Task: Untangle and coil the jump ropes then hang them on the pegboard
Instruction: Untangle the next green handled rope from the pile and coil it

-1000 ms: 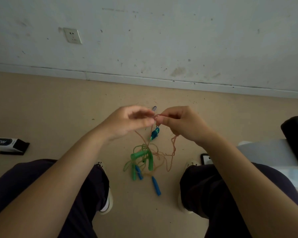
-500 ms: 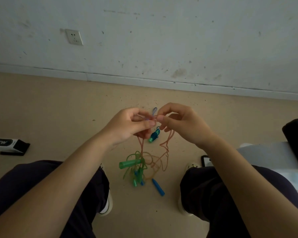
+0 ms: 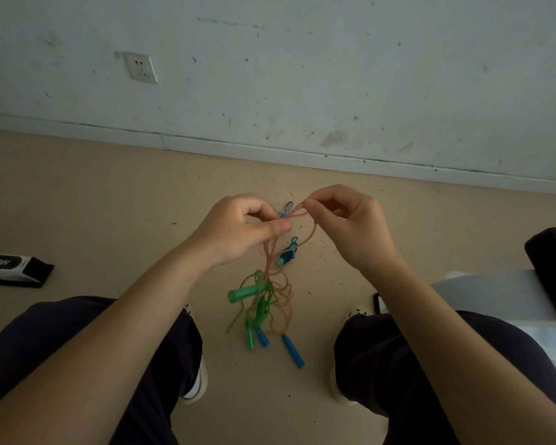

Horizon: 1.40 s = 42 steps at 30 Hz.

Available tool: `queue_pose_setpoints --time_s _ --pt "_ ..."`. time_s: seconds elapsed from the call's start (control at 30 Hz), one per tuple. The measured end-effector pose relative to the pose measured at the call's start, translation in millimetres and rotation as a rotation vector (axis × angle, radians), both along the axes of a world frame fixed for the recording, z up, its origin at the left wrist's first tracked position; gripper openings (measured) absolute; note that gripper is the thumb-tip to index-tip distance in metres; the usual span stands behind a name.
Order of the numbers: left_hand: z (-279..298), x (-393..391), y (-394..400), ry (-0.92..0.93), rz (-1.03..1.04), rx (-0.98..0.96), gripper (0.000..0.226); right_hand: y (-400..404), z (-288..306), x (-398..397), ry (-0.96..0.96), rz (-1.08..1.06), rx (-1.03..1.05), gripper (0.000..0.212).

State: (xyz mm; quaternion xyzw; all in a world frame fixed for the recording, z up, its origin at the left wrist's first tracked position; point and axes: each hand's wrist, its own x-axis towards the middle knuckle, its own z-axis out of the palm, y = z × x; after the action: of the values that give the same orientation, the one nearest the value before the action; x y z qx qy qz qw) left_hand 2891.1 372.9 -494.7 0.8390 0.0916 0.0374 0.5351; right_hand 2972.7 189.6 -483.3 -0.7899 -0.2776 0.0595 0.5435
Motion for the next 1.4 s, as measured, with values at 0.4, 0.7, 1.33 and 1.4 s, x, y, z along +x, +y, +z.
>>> queue_pose_setpoints --time_s 0.4,0.7,1.33,1.4 --pt "0 -2 4 0.055 -0.091 -0.096 0.021 2 2 -1 0.237 0.002 0.074 0.015" --pt "2 -3 1 0.04 -0.135 -0.245 0.035 0 -4 0 0.448 0.294 0.137 0.028" --pt "-7 -1 8 0.162 -0.195 -0.015 0.008 -12 12 16 0.393 0.142 0.106 0.021" --pt "-3 -2 16 0.143 -0.173 -0.032 0.009 -16 11 21 0.207 0.137 -0.203 0.03"
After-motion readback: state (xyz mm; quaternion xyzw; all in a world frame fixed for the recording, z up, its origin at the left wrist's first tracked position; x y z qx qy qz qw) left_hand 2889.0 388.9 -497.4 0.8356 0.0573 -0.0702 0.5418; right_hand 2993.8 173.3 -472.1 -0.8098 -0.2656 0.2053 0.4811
